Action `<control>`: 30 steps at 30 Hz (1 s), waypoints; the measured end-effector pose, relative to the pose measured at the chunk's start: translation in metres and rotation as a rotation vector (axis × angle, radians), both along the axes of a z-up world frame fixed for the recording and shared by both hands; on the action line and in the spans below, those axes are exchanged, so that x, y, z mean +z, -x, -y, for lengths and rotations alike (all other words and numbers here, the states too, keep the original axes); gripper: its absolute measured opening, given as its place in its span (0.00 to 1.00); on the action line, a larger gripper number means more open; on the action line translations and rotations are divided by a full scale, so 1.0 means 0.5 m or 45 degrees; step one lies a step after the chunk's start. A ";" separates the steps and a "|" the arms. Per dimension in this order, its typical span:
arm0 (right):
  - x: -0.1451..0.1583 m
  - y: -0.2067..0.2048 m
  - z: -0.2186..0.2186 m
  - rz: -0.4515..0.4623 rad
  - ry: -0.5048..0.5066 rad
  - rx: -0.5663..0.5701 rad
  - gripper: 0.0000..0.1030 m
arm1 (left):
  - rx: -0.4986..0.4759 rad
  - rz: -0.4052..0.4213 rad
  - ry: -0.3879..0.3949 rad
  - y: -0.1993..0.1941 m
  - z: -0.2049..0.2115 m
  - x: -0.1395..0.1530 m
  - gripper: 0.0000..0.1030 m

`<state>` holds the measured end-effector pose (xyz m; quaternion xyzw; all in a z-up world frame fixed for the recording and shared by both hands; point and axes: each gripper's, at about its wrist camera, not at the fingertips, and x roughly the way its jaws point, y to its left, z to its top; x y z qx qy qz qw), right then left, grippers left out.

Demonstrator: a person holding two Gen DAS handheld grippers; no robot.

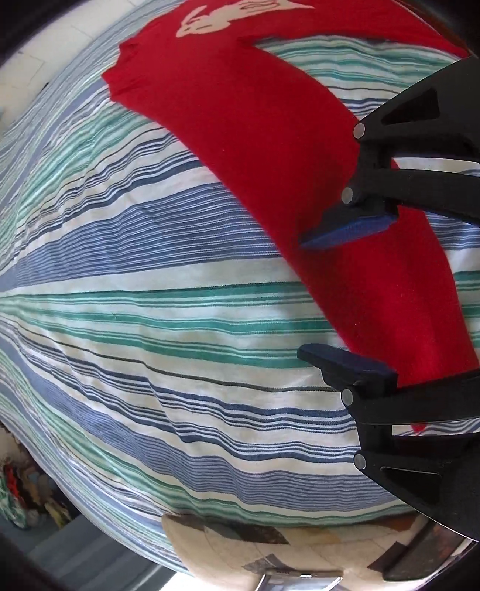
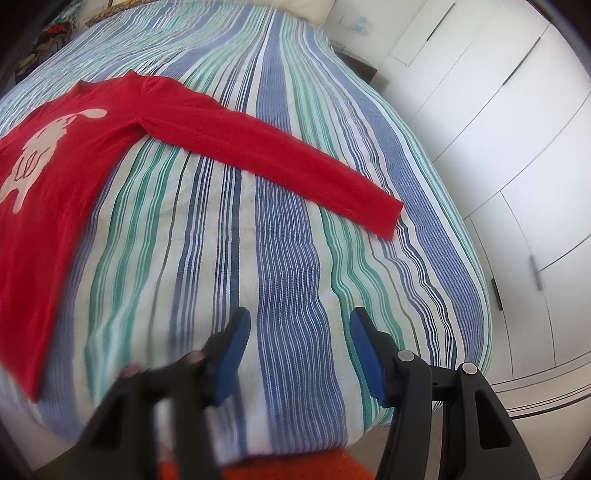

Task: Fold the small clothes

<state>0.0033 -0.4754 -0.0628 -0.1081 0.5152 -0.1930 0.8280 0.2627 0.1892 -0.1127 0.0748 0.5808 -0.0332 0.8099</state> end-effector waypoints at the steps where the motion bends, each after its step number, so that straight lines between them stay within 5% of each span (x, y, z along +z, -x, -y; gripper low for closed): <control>1: -0.001 0.000 -0.003 -0.003 0.008 0.003 0.54 | -0.017 0.004 -0.022 -0.001 0.006 -0.007 0.34; 2: -0.001 0.000 -0.005 -0.006 0.015 0.006 0.54 | -0.021 -0.006 -0.013 -0.002 0.009 -0.011 0.03; 7: -0.002 0.002 -0.006 -0.010 0.022 0.003 0.54 | -0.001 0.118 -0.118 -0.007 0.026 0.022 0.00; 10: -0.001 0.000 -0.006 -0.010 0.021 0.000 0.54 | 0.066 0.119 -0.079 -0.016 0.012 0.028 0.00; 13: -0.002 0.000 -0.009 -0.013 0.026 0.009 0.54 | 0.085 0.056 0.040 -0.019 -0.009 0.035 0.09; 16: -0.002 0.002 -0.009 -0.011 0.027 0.009 0.54 | 0.080 0.071 0.039 -0.011 -0.032 0.045 0.49; 19: -0.002 0.003 -0.004 -0.009 0.017 0.000 0.54 | 0.029 0.013 0.030 -0.003 -0.026 0.024 0.49; 21: -0.002 0.001 -0.003 -0.010 0.015 0.000 0.54 | -0.020 -0.026 -0.050 0.003 -0.011 -0.004 0.29; 22: -0.003 -0.001 -0.004 -0.013 0.019 0.003 0.54 | -0.025 -0.041 -0.107 0.008 -0.003 -0.020 0.02; 26: -0.006 -0.002 -0.010 -0.023 0.038 0.013 0.54 | -0.007 0.031 -0.348 0.007 0.030 -0.041 0.00; 30: -0.005 0.001 -0.008 -0.015 0.030 0.005 0.54 | 0.220 0.078 -0.432 -0.010 0.001 -0.048 0.01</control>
